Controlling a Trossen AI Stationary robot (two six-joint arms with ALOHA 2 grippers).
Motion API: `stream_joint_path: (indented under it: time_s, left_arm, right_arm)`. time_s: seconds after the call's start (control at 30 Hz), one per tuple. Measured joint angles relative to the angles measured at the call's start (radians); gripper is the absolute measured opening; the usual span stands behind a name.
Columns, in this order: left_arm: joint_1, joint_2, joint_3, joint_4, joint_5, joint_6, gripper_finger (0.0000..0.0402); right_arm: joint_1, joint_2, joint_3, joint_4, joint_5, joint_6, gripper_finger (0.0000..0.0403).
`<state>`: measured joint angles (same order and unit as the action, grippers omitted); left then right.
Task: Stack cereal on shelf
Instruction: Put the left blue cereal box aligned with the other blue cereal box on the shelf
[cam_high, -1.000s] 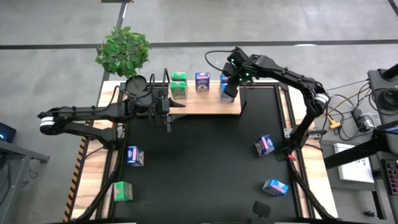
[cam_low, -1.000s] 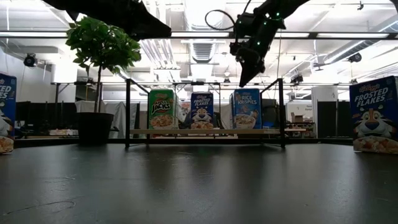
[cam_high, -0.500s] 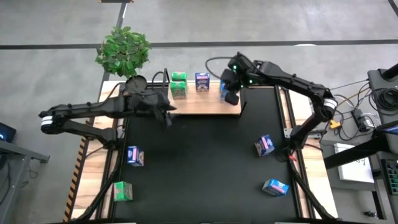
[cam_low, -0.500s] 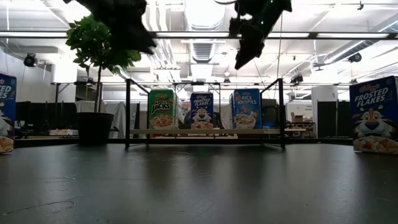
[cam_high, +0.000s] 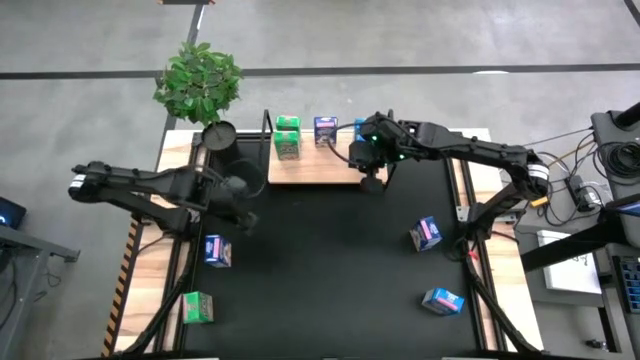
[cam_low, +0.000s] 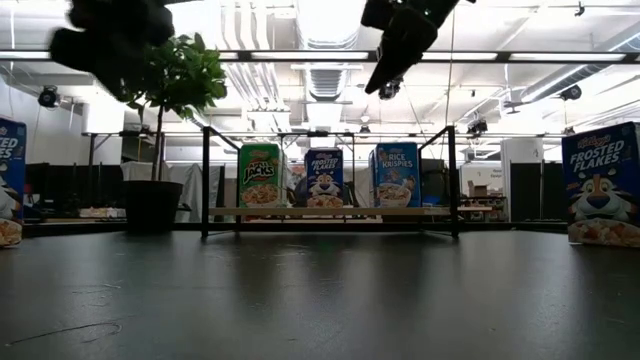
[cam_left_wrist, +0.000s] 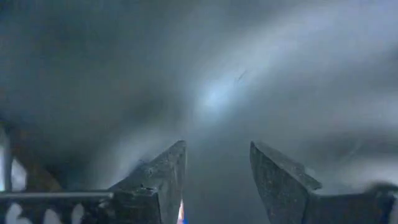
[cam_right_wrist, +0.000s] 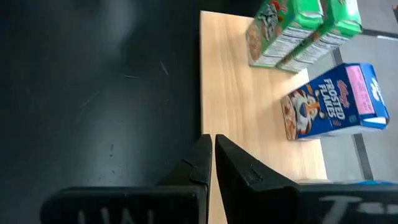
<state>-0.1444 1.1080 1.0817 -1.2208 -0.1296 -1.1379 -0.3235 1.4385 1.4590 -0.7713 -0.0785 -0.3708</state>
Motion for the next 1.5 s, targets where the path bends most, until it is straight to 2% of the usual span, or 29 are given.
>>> stream_joint_path:
  time_s: [0.23,0.37,0.53,0.83,1.23,1.5]
  left_arm:
    - [-0.2,0.0,-0.002,-0.091,0.008,-0.294,0.0234]
    - [-0.313,0.003,-0.003,-0.226,0.008,-0.462,0.0281]
    - [-0.446,0.005,-0.004,-0.314,-0.026,-0.653,0.0312]
    - [-0.562,0.068,-0.032,-0.312,-0.044,-0.809,0.0313]
    - [-0.564,0.189,-0.032,-0.298,-0.045,-0.812,0.0308]
    - [-0.564,0.232,-0.076,-0.27,-0.018,-0.817,0.0268]
  right_arm:
    - [0.019,-0.002,-0.001,0.0,0.0,-0.015,0.0012]
    - [0.018,-0.002,-0.001,-0.001,0.0,-0.015,0.0012]
    - [0.018,-0.002,-0.004,-0.001,0.0,-0.009,0.0012]
    - [0.018,-0.002,-0.005,-0.003,0.0,0.003,0.0012]
    - [0.018,-0.002,-0.008,-0.008,0.0,0.003,0.0012]
    - [0.031,-0.002,-0.039,-0.008,0.0,0.004,0.0012]
